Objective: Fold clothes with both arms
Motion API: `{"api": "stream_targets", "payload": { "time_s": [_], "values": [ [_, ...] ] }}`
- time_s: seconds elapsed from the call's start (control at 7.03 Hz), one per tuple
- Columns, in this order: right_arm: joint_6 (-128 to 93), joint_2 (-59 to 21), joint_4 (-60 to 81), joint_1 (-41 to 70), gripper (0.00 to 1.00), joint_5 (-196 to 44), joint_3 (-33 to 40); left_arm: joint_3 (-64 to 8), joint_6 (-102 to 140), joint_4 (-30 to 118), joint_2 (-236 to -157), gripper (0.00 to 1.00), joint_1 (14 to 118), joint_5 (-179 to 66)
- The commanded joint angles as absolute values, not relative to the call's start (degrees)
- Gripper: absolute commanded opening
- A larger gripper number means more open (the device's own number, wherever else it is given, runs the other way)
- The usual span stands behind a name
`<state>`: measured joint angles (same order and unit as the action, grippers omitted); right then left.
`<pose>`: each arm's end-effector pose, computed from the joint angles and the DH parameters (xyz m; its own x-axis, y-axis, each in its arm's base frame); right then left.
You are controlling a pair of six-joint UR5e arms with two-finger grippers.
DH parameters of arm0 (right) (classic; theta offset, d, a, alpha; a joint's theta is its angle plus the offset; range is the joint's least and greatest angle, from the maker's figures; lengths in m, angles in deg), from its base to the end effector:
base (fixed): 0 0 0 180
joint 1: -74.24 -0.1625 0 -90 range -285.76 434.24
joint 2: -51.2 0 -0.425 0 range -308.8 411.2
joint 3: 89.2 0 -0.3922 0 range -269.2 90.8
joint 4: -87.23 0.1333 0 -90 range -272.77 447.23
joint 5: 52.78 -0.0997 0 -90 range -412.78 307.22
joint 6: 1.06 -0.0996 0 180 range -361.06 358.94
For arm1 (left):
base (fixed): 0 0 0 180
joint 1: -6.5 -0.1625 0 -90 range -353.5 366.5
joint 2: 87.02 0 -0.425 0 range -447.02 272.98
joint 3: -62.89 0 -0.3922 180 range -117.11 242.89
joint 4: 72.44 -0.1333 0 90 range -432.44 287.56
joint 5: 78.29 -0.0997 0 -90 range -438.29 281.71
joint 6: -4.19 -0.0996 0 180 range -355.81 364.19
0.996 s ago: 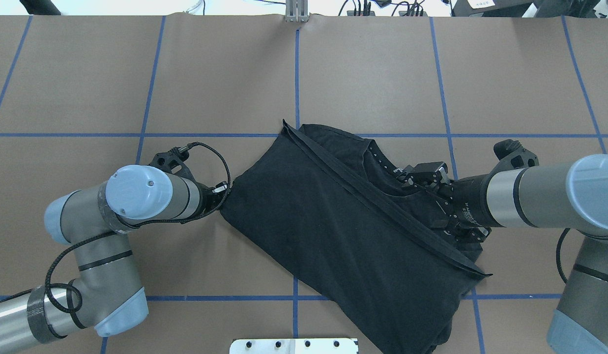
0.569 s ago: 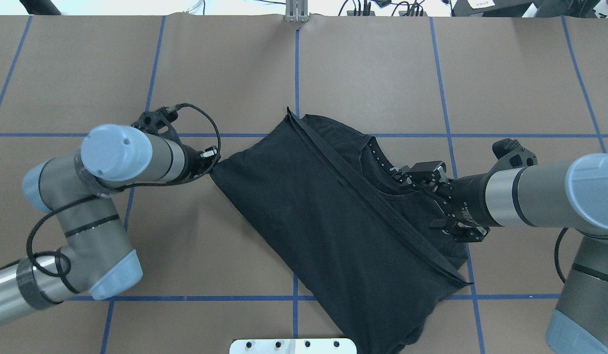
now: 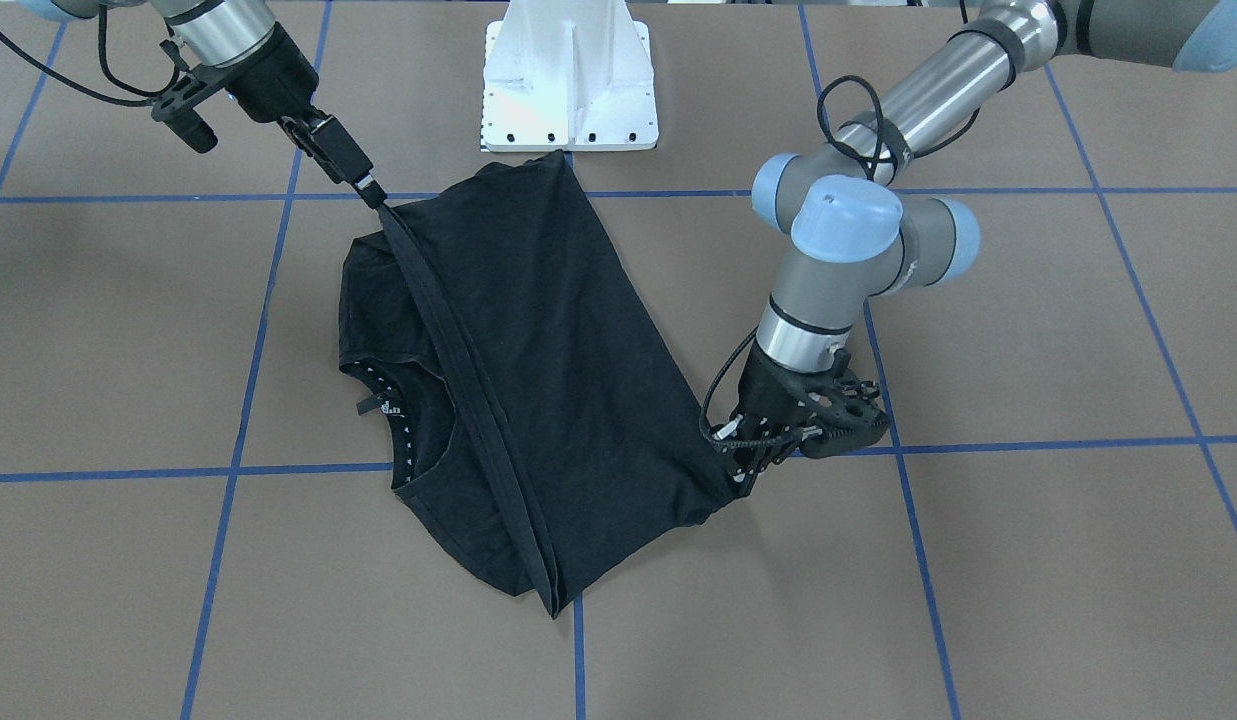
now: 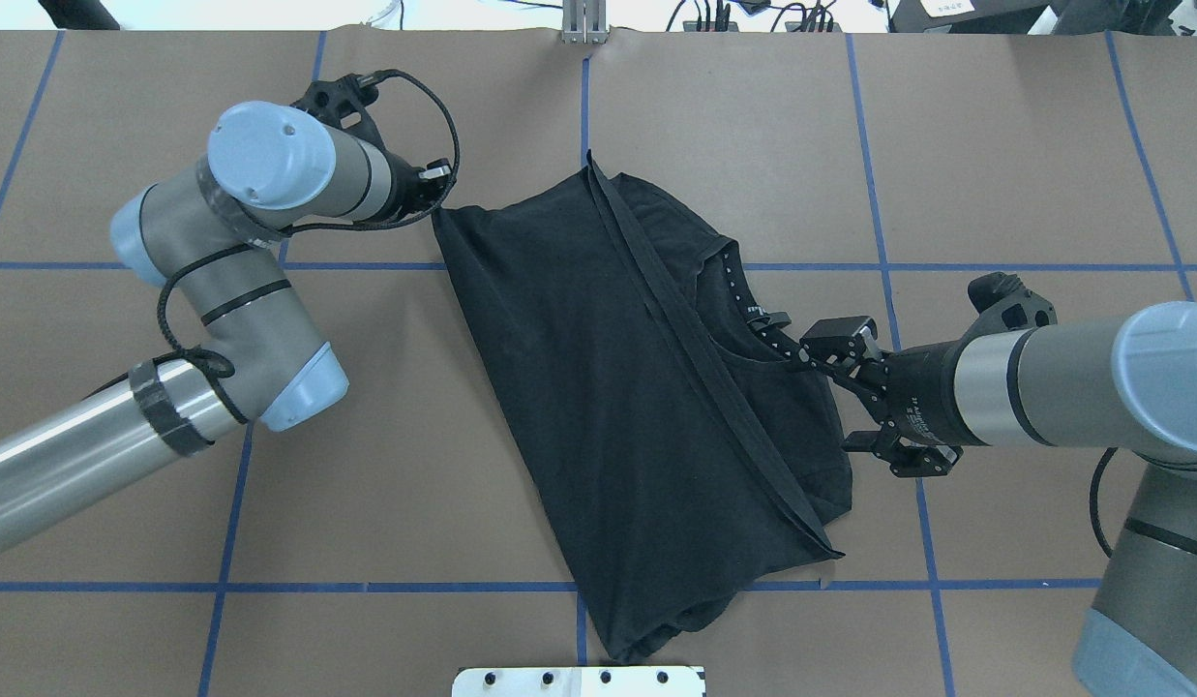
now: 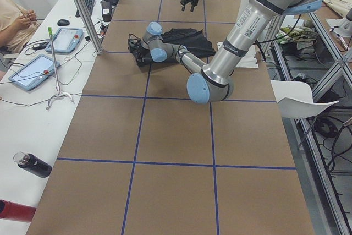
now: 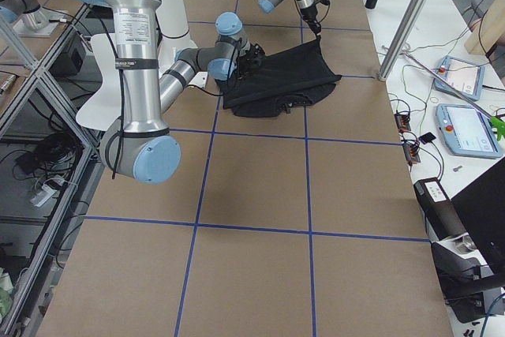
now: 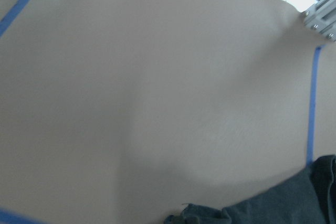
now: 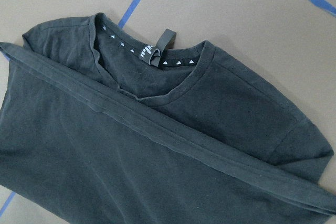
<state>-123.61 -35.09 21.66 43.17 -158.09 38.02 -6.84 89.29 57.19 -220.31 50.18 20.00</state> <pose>-0.3325 -0.3253 0.2791 0.1438 0.6925 0.7069 -0.4384 0.6850 -0.5818 0.4861 -0.6287 0.2752 0.3815 -0.2474 -0.8906 0.5603 0.8283 0.0099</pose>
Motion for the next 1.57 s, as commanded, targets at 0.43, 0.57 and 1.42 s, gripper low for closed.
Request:
{"api": "stream_targets", "payload": {
  "time_s": [0.43,0.57,1.42],
  "values": [
    [-123.8,-34.7,21.5,43.3,1.00,-157.6,37.2,25.7,83.5,77.7,-238.2,0.00,54.2,17.8],
    [-123.8,-32.8,21.6,43.4,1.00,-157.4,34.5,25.7,83.3,78.4,-238.1,0.72,54.7,17.9],
    [-93.4,-10.0,-8.0,52.4,0.88,-151.3,25.2,-15.4,77.8,77.0,-206.2,1.00,57.1,28.9]
  ]
}}
